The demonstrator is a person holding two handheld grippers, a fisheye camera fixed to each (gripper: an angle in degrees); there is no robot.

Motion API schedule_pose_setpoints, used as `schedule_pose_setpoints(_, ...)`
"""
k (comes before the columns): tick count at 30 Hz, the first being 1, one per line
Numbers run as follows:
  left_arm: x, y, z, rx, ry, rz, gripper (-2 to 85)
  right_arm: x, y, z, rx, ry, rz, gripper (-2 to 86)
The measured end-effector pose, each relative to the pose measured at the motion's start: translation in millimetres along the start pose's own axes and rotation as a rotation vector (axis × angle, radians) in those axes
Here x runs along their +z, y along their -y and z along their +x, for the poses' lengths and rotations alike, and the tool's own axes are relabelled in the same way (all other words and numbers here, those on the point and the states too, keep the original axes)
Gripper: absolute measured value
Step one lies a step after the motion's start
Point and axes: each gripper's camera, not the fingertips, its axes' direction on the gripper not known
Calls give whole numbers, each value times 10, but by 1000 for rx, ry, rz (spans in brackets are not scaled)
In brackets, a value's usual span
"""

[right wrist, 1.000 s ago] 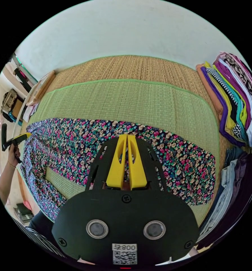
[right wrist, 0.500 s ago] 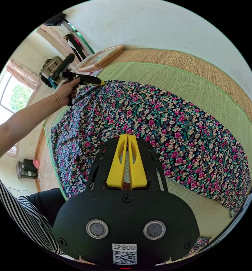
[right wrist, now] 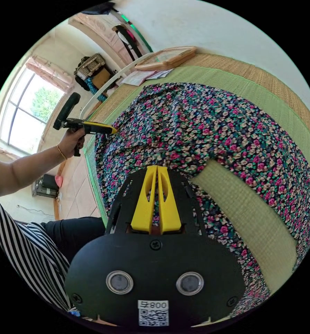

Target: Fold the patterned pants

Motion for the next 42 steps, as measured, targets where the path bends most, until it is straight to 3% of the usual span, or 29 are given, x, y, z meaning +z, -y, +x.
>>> schedule_pose_setpoints(4, 3, -100, -49, -14, 61, -44, 1, 336, -128, -192, -13, -5, -99, 1)
schedule_pose_setpoints(10, -32, -61, 201, 15, 95, -20, 1, 337, -230, -330, -15, 31, -69, 1)
schedule_pose_setpoints(14, -57, 165, 883, 206, -59, 72, 1, -88, -402, -147, 55, 27, 37, 1)
schedule_pose_setpoints(20, 395, 667, 2046, 484, -270, 20, 1, -808, -1008, 578, 317, -144, 137, 0)
schedule_pose_setpoints(27, 794, 752, 2463, 540, -215, -163, 1, -1047, -1548, 1093, 541, -212, 124, 0)
schedule_pose_setpoints(36, 677, 942, 2885, 506, -203, -78, 1, -1363, -1480, 1250, 501, -152, 174, 1)
schedule_pose_setpoints(42, 919, 1102, 3375, 560, -99, -123, 1, -1770, -1882, 1429, 620, -214, 217, 2)
